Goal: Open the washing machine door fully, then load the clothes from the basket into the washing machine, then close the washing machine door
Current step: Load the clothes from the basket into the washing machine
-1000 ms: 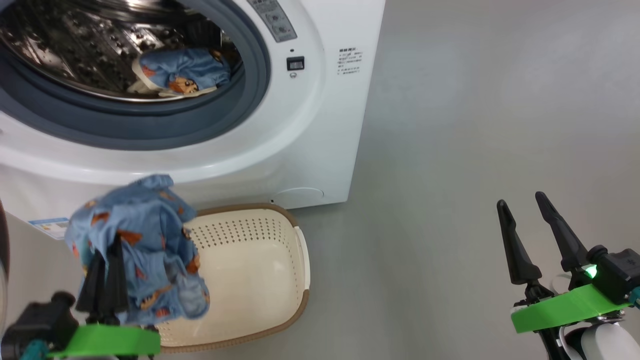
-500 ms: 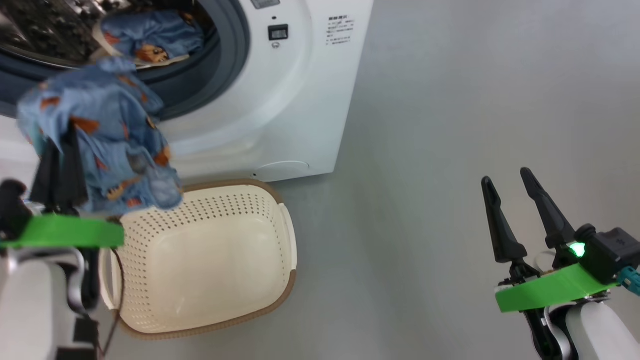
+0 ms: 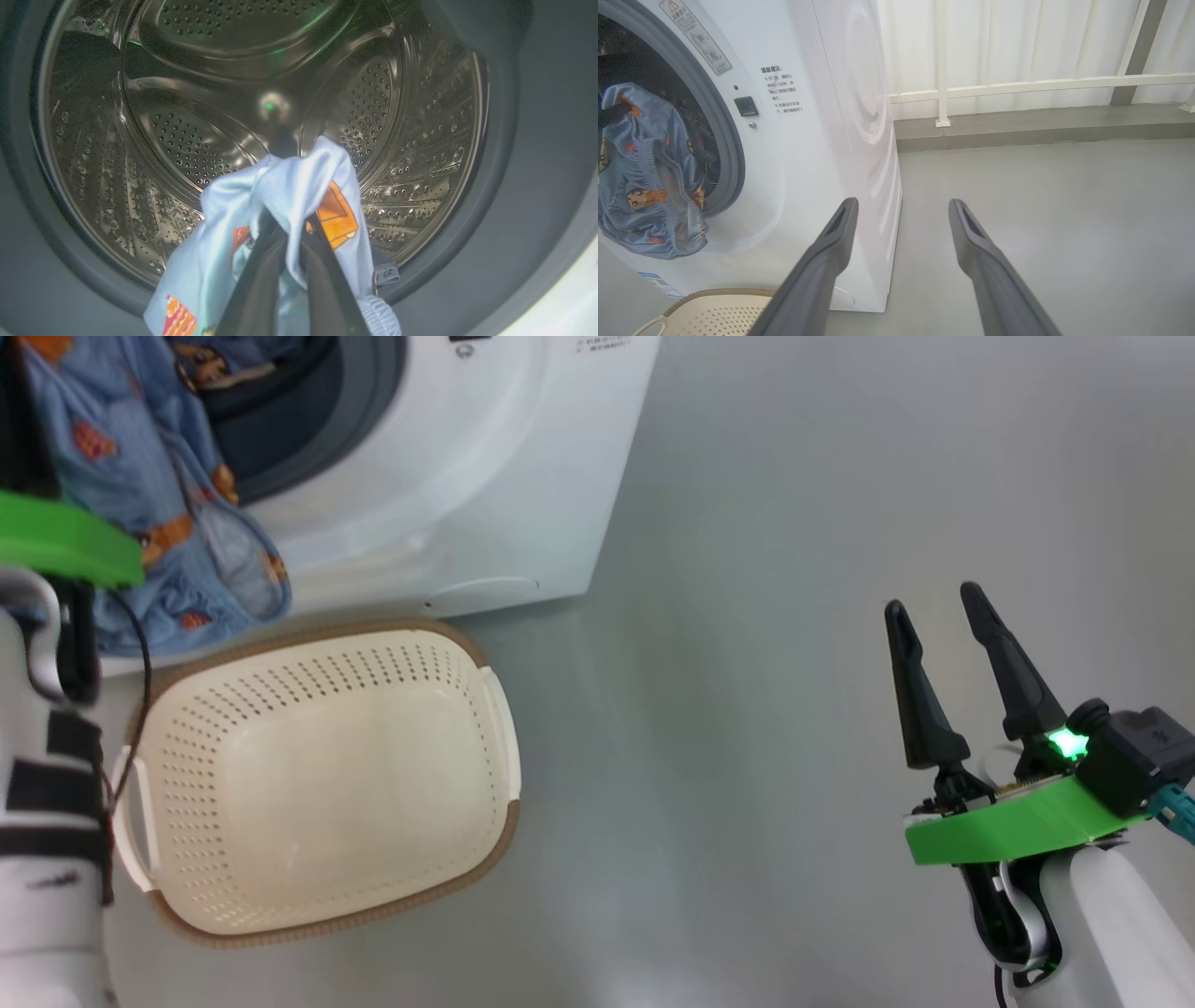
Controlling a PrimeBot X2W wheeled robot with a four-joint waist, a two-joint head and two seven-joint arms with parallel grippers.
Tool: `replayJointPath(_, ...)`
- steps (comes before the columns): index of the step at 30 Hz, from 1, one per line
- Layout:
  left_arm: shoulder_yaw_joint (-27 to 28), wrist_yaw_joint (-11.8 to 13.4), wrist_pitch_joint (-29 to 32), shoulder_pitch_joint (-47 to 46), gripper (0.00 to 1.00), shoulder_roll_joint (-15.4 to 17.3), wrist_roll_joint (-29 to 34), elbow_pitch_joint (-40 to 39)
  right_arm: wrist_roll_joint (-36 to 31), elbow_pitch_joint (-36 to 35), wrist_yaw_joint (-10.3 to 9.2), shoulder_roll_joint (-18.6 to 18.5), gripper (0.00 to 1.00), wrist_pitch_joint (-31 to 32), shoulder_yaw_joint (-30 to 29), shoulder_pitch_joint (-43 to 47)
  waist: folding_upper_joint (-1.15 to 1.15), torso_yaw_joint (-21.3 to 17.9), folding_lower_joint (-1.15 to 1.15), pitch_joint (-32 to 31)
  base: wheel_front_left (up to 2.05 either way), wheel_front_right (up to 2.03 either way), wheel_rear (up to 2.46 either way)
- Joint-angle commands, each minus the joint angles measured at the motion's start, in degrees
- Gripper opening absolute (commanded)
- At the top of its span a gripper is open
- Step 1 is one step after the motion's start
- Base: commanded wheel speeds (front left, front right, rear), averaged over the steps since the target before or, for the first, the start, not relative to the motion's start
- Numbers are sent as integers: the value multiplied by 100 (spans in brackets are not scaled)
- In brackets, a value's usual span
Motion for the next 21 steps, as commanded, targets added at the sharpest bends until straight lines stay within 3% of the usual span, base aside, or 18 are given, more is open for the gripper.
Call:
replayJointPath(1, 61, 80, -29, -343, 0, 281, 63, 89, 2, -161, 25, 3, 100, -46, 149, -107, 0, -151, -1, 318, 0, 0, 0)
replayJointPath(11, -253, 89, 146, -1875, 0, 566, 292, 1586, 34, -183, 25, 204, 100, -46, 330, -521, 0, -476, -1, 958, 0, 0, 0)
replayJointPath(21, -546, 111, 299, -2699, 0, 987, 515, 2579, 65, -180, 25, 358, 100, -46, 526, -707, 0, -781, -1, 1306, 0, 0, 0)
